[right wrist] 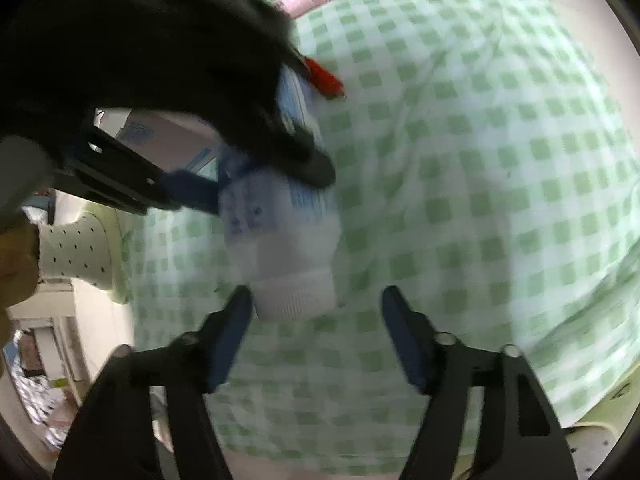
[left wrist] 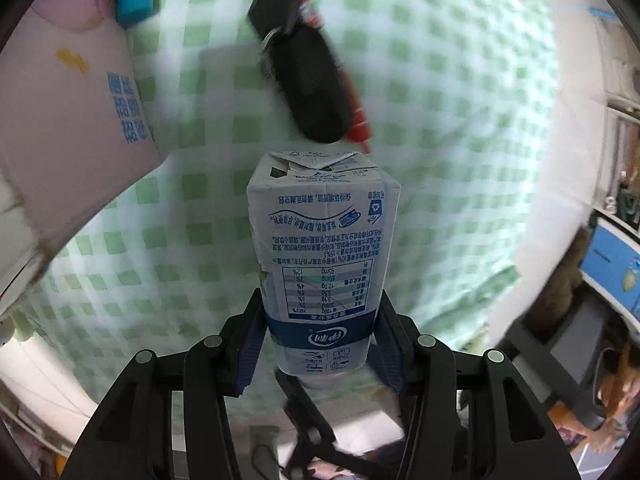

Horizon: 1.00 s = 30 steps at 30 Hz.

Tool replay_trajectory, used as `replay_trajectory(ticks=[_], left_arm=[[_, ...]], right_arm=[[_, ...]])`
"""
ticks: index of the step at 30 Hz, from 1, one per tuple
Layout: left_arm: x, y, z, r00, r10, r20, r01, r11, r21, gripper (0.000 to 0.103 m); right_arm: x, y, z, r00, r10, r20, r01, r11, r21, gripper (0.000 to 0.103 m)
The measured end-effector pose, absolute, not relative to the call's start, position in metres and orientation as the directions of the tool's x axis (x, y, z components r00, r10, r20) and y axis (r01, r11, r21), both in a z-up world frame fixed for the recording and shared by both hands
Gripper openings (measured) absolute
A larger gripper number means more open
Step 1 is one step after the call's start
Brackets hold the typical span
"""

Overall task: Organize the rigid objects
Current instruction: 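Lower the carton into the grey box with the left gripper while the right gripper pushes it down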

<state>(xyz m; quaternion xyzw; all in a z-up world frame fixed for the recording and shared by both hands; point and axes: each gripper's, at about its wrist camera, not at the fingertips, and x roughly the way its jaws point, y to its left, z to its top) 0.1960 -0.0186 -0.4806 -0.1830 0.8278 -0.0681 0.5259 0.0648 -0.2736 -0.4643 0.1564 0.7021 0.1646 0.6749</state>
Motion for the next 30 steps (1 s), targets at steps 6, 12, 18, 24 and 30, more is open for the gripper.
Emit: replay_trajectory(ticks=[6, 12, 18, 24, 30], left_arm=[[0.193, -0.018, -0.444, -0.318, -0.412, -0.854, -0.2, 0.91, -0.364, 0.049], [0.183, 0.006, -0.405, -0.243, -0.453, -0.858, -0.22, 0.887, -0.407, 0.049], [0.183, 0.045, -0.365, -0.169, -0.515, -0.84, -0.273, 0.844, -0.462, 0.049], [0.187, 0.102, -0.333, -0.093, -0.616, -0.782, -0.364, 0.752, -0.55, 0.049], [0.188, 0.158, -0.333, -0.069, -0.566, -0.822, -0.408, 0.768, -0.494, 0.049]], right_arm=[[0.073, -0.261, -0.456, -0.056, 0.457, -0.887, -0.029, 0.888, 0.459, 0.021], [0.084, -0.274, -0.434, 0.01, 0.446, -0.895, -0.007, 0.895, 0.446, 0.054], [0.099, -0.259, -0.398, 0.085, 0.456, -0.886, -0.127, 0.887, 0.444, 0.06], [0.124, -0.24, -0.35, 0.158, 0.63, -0.76, -0.189, 0.775, 0.603, 0.06], [0.154, -0.211, -0.319, 0.192, 0.695, -0.693, -0.203, 0.719, 0.665, 0.031]])
